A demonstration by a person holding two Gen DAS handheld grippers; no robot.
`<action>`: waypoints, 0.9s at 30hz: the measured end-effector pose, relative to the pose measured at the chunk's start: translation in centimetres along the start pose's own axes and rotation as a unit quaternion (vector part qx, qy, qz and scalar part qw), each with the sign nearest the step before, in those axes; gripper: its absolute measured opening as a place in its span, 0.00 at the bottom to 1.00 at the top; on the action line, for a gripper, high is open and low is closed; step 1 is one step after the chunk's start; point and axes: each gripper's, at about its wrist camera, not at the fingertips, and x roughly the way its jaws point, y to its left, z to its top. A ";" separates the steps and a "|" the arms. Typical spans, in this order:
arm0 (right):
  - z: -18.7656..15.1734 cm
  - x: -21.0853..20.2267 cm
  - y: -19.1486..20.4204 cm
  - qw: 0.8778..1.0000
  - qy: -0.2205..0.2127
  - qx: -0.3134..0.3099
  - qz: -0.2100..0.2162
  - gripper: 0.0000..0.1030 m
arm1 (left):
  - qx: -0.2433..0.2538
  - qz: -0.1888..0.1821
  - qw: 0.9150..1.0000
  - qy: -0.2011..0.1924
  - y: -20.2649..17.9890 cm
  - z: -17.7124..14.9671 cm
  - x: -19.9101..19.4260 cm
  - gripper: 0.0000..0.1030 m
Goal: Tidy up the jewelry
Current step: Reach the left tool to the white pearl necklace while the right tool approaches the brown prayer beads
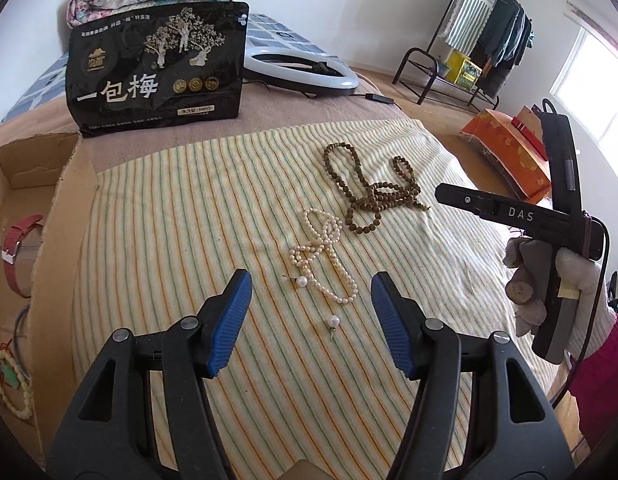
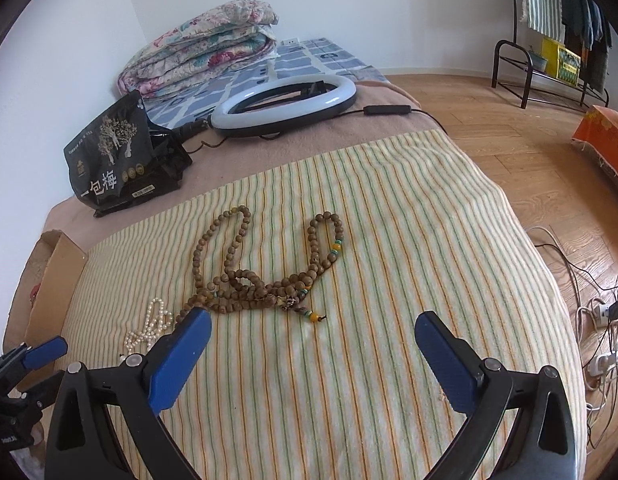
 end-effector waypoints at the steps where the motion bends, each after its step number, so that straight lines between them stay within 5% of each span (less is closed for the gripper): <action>1: 0.0 0.5 0.0 1.000 0.004 0.003 0.002 1.00 | 0.001 -0.002 1.000 0.003 -0.1 0.1 0.4 0.62; 16: 1.1 4.9 0.5 0.997 0.034 0.061 0.037 1.00 | 0.008 -0.008 0.999 0.031 -0.6 1.2 5.5 0.62; 27: 2.0 7.3 4.3 0.998 0.056 -0.018 -0.010 1.00 | 0.019 0.001 1.000 0.025 -0.6 1.1 7.0 0.59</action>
